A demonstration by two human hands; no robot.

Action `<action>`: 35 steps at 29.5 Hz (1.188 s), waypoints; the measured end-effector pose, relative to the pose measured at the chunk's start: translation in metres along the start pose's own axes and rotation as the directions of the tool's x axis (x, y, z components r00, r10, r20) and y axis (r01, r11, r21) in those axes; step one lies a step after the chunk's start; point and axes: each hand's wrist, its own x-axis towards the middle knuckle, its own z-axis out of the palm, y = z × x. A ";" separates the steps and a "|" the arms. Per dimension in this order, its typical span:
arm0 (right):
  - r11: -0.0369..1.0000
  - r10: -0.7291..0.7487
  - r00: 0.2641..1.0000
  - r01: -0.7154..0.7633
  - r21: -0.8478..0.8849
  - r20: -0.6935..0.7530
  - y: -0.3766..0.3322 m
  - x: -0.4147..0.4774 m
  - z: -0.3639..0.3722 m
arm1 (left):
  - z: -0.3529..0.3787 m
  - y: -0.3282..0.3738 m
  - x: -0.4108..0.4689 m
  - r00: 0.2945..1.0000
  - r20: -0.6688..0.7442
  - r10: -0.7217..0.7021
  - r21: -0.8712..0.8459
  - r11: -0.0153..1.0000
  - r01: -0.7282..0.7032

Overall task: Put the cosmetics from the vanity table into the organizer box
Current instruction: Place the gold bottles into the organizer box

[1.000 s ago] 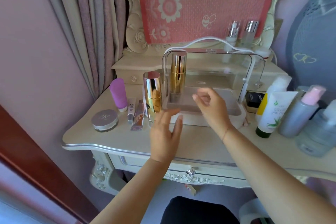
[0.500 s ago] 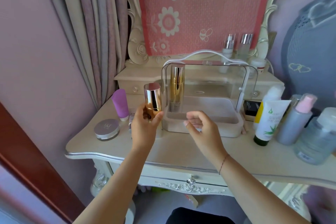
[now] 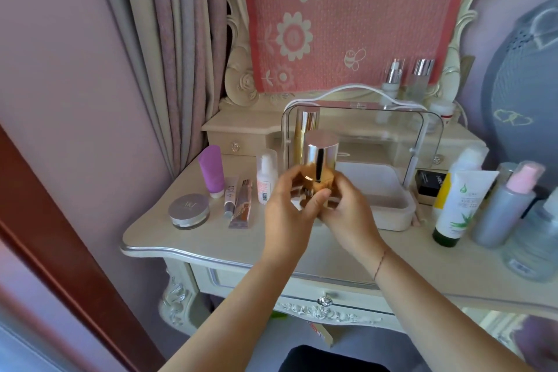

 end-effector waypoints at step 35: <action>0.965 0.242 0.970 -0.244 -0.097 -0.026 0.053 0.102 -0.014 | 0.007 -0.057 -0.002 0.959 0.284 0.003 0.332 0.938 -0.101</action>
